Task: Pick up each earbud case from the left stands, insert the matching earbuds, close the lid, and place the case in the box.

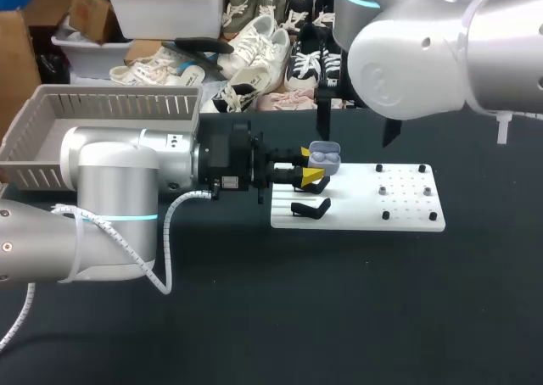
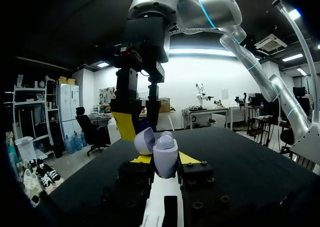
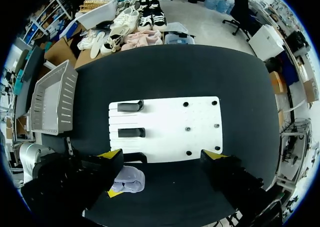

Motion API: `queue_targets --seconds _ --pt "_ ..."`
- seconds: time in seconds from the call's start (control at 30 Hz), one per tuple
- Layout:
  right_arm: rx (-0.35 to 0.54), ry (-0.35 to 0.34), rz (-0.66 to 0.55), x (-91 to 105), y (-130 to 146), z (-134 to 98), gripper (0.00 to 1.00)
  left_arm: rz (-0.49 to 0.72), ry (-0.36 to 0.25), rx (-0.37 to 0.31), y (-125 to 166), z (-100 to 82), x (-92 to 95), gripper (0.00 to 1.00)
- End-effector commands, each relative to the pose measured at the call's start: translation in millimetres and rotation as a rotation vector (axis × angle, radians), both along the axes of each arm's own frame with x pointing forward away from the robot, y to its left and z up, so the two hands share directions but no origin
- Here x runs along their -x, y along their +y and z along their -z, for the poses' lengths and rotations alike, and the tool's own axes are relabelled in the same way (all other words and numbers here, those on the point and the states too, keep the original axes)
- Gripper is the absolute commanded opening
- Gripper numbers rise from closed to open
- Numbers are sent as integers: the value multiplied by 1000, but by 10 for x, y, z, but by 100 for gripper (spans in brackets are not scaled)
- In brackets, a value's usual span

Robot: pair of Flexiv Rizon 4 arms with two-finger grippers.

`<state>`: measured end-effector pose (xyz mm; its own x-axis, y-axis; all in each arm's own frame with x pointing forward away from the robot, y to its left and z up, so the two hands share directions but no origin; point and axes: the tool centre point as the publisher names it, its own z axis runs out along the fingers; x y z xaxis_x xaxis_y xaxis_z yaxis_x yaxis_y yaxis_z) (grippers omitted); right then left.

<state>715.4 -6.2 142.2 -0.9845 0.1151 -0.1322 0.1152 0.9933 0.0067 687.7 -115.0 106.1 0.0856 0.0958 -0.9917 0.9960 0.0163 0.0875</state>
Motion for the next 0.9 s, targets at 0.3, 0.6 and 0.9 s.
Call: queue_targets --seconds 0.3,0.6,0.9 --pt "-21 -54 -12 280 -84 -167 100 -4 -2 2 0 -2 -1 0" --pt "-120 -206 -3 324 -349 -629 100 -4 -2 2 0 -2 -1 0" --pt "-233 -177 -214 552 -479 -904 100 -104 10 8 215 -198 -127 0"
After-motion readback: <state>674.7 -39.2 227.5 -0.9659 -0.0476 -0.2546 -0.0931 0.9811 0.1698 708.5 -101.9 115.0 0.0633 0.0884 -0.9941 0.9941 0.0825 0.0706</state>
